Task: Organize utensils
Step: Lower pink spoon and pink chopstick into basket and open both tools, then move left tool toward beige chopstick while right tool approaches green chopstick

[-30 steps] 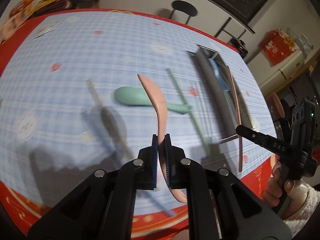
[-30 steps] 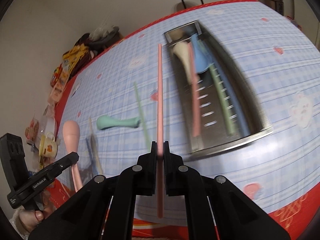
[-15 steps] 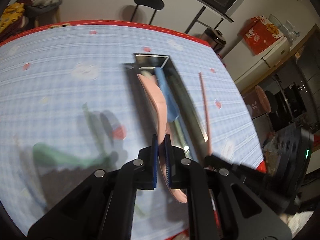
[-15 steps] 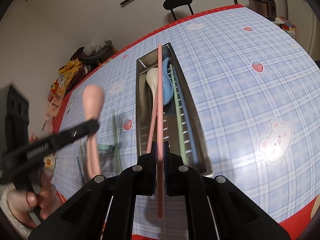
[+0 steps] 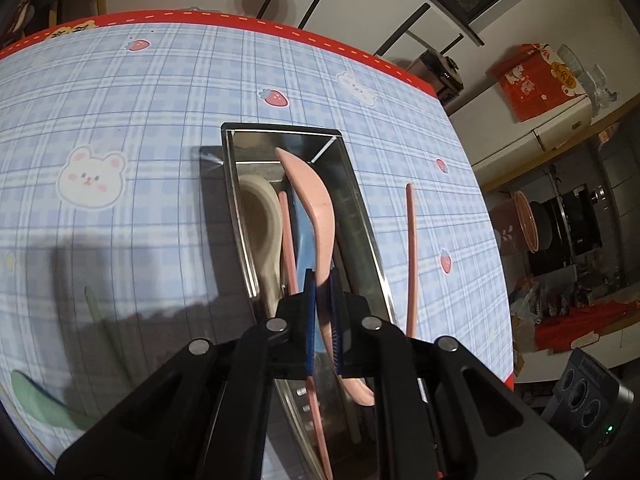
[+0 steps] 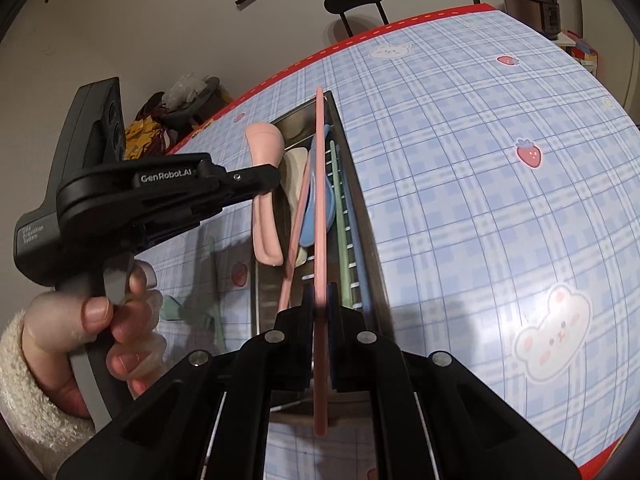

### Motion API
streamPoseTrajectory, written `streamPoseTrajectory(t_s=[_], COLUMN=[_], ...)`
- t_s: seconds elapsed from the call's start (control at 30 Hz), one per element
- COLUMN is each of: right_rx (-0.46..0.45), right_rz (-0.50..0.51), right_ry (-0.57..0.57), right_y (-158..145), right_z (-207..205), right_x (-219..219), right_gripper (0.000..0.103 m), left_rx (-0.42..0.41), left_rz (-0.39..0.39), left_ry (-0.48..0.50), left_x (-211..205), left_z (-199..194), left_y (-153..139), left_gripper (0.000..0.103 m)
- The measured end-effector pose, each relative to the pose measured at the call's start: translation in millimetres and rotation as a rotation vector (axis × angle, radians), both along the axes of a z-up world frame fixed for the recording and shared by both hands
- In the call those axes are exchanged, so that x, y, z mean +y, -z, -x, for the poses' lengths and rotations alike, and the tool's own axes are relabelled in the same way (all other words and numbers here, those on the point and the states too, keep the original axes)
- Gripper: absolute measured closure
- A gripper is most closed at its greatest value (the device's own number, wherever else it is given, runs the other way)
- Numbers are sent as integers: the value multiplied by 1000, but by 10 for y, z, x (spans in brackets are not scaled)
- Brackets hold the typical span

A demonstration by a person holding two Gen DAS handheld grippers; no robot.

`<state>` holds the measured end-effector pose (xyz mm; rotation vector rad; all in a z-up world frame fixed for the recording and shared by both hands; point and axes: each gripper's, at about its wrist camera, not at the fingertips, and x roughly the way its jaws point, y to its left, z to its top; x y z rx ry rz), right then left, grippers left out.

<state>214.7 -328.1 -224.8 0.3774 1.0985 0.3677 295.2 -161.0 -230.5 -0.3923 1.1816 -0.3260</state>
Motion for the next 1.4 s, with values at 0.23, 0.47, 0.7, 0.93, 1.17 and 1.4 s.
streamPoseTrajectory(t_s=[0.23,0.47,0.7,0.93,1.17,1.4], right_rx=[3,32,42,13,-31,-60], right_rz=[69,88,109,139,152,137], right_ry=[-23,-29,-34,-41,-6,-1], right_y=[60,120,118,15,-183,-374], right_z=[-87,-182,-243,-200,-51,174], right_x=[67,116,176,194,107,86], right_gripper=[96,96,96,94,46,18], left_rx=[28,32,29,6,-98,-205], left_rz=[5,0,-8,-6,-61,-176], left_ry=[-4,-10,-3,-16,-4,-17], left_x=[22,13,9,49,174,406], left_z=[-143,-214,-231,-207,-14,415], left_y=[145,197,186,77,-280,-611], left_gripper=[92,92,93,85,49,10])
